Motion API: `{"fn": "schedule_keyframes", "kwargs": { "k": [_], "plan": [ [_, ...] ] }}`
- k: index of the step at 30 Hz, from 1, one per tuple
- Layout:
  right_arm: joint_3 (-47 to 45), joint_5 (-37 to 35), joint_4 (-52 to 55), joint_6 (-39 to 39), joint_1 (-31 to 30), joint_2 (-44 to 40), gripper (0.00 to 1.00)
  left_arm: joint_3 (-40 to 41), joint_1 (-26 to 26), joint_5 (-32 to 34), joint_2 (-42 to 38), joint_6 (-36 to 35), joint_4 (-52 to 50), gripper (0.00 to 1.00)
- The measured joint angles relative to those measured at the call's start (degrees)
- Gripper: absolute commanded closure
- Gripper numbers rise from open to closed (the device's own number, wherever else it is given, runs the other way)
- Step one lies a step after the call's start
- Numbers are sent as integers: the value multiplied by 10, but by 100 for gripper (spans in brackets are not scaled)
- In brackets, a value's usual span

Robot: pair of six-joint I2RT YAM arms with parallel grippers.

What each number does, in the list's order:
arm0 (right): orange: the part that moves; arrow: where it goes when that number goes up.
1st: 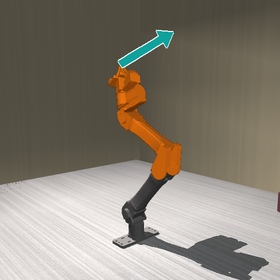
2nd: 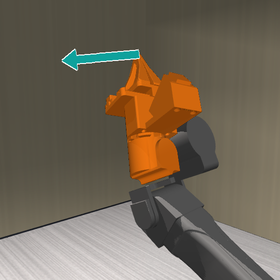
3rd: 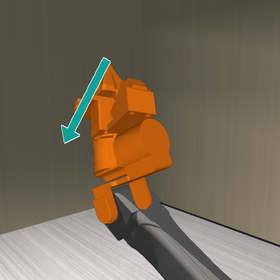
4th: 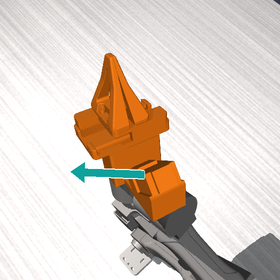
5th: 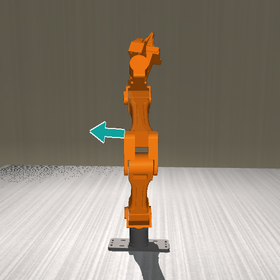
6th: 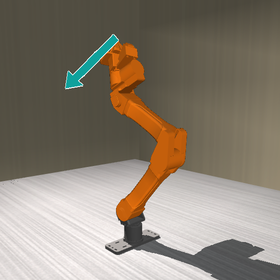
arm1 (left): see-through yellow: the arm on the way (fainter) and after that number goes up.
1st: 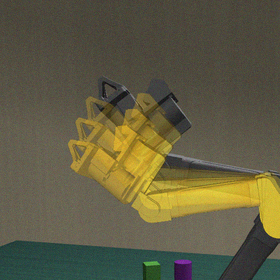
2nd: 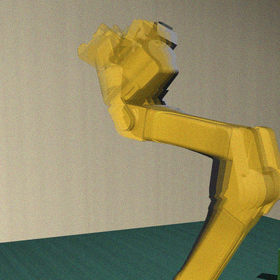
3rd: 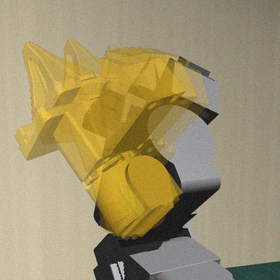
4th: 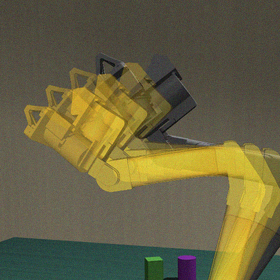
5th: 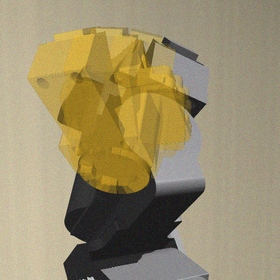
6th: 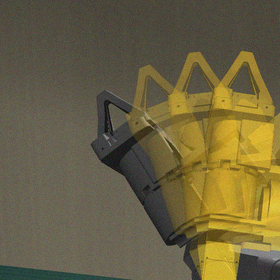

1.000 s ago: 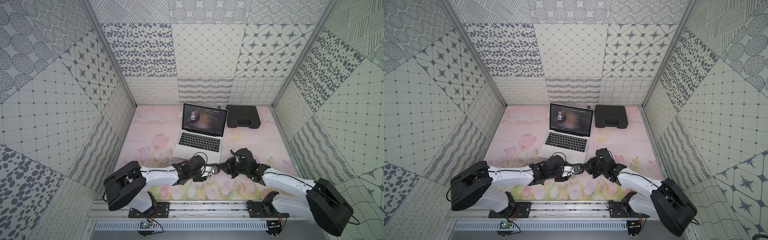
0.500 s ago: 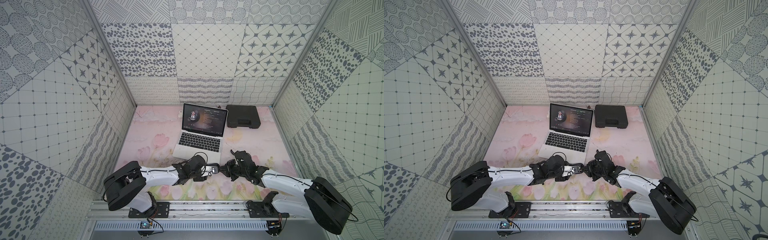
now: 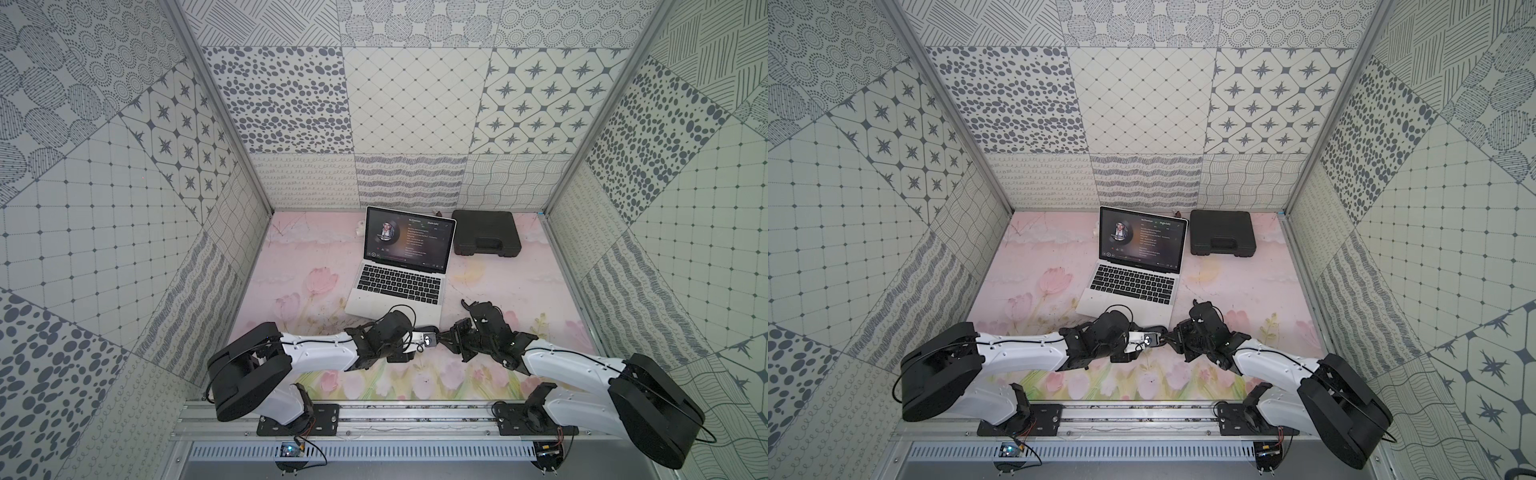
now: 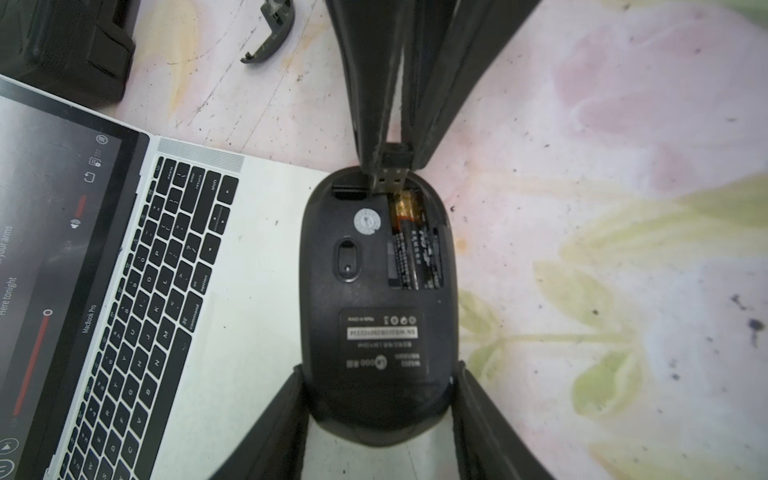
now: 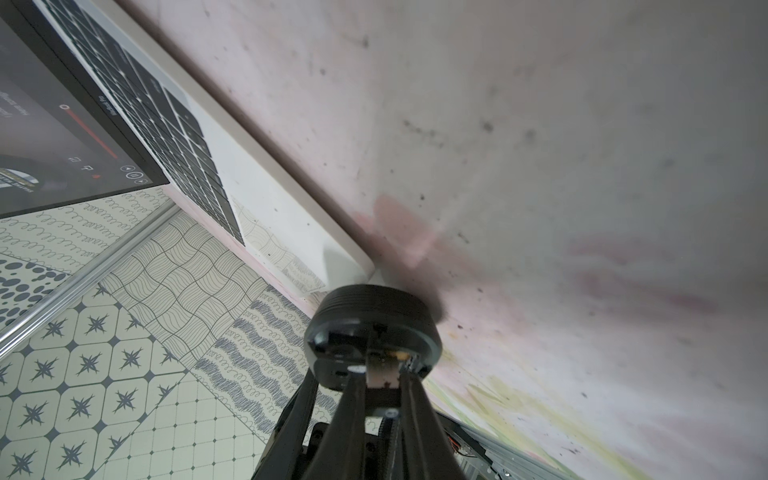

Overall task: Remove the wireless mouse receiver from the laptop
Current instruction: Place the USB plug on the mouse.

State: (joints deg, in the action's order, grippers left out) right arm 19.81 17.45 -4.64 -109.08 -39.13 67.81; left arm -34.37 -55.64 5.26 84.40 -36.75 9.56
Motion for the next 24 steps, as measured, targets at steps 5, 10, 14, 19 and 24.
{"fn": "schedule_keyframes", "kwargs": {
  "k": [5,10,14,19,24],
  "plan": [
    [1,0,1,0,1,-1,100,0,-2,5,2,-1,0,82],
    [1,-2,3,0,5,-5,100,0,-3,8,3,-4,0,82],
    [6,-4,11,1,7,-11,100,0,-5,8,3,-6,0,82],
    [11,-8,14,2,9,-16,100,0,-8,9,3,-10,0,82],
    [11,-9,15,2,9,-16,100,1,-9,9,3,-10,0,82]
  ]
}}
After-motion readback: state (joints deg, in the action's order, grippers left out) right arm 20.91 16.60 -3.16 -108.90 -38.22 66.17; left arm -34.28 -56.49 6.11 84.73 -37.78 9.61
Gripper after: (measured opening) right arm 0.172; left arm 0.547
